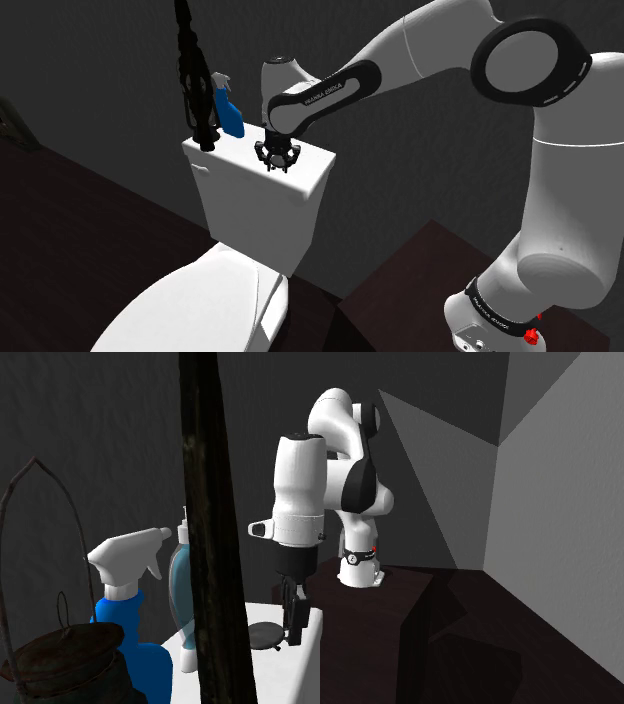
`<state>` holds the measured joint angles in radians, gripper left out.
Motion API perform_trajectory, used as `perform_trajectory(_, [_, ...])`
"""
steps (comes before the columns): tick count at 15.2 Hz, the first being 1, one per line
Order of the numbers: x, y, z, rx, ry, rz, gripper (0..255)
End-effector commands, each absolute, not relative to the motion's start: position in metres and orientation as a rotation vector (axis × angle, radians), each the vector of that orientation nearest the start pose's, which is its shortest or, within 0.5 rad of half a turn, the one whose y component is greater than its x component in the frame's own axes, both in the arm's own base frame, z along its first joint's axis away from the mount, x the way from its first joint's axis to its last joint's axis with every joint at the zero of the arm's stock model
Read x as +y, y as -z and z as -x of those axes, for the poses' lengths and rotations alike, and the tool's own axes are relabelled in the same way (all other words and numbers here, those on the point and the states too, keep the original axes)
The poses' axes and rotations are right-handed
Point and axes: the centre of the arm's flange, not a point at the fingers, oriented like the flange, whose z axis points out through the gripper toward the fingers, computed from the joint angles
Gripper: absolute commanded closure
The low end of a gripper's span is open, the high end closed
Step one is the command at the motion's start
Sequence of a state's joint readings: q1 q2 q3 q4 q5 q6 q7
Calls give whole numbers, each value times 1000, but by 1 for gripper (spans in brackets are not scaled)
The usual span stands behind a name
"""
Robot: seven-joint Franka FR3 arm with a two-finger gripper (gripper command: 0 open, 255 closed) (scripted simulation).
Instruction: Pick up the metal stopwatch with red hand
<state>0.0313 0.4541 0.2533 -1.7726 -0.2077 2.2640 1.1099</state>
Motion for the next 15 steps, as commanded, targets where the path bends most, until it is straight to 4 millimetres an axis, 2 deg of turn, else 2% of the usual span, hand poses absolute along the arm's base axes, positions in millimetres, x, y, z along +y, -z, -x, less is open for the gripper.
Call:
perform_trajectory(1, [167,-314,-638,1113,114,2943,255])
perform_trajectory(15, [167,-388,-638,1113,114,2943,255])
